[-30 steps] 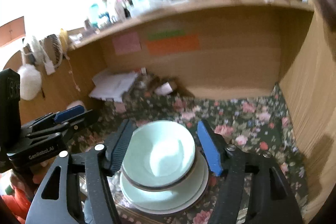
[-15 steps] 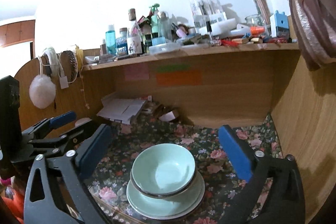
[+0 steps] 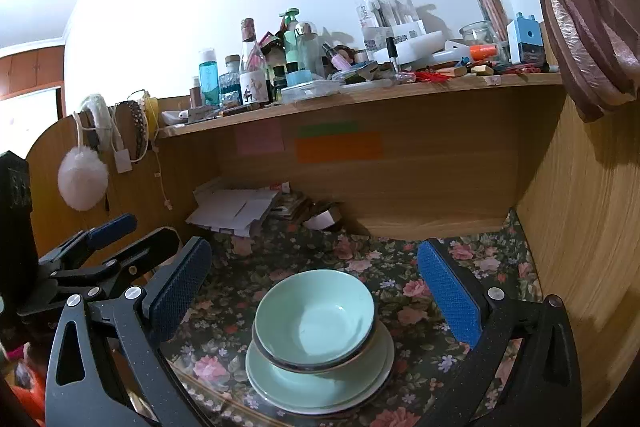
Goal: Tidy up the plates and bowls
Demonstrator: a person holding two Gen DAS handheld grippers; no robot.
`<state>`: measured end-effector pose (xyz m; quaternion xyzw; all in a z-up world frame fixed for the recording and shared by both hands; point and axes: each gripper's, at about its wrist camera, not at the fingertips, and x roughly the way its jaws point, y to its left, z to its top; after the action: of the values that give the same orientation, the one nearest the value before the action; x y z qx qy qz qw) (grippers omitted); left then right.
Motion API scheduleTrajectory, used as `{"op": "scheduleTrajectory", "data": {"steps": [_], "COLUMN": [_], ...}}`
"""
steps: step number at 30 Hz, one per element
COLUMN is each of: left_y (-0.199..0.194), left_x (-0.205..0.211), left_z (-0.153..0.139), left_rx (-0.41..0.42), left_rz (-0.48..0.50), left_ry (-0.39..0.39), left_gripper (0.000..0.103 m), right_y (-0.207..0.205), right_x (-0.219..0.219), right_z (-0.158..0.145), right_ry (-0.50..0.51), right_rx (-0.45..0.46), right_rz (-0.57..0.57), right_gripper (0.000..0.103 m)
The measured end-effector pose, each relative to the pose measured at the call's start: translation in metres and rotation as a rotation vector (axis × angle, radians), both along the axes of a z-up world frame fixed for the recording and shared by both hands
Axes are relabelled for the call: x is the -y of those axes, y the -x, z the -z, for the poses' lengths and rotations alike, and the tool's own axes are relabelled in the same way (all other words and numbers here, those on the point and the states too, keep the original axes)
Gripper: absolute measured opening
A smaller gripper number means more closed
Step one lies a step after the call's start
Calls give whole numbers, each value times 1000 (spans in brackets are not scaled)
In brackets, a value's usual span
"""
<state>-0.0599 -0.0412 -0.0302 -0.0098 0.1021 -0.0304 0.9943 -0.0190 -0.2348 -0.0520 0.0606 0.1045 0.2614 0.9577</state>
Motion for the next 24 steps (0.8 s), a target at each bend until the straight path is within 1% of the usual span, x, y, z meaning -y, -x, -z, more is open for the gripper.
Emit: {"op": "scheduleTrajectory", "data": {"steps": [9,24], "left_y": [-1,-4], "left_x": [0,1], "left_z": [1,2], "left_rx": [-2,-10], "left_rz": [2,6], "left_ry": [1,11], "left_gripper": [101,101], "right_y": [-3,-8], "right_x": [-3,-3], "right_z": [1,2], "right_ry": [26,25], "right_rx": [3,-5], "right_rz": [-6,-11], "right_gripper": [103,103]}}
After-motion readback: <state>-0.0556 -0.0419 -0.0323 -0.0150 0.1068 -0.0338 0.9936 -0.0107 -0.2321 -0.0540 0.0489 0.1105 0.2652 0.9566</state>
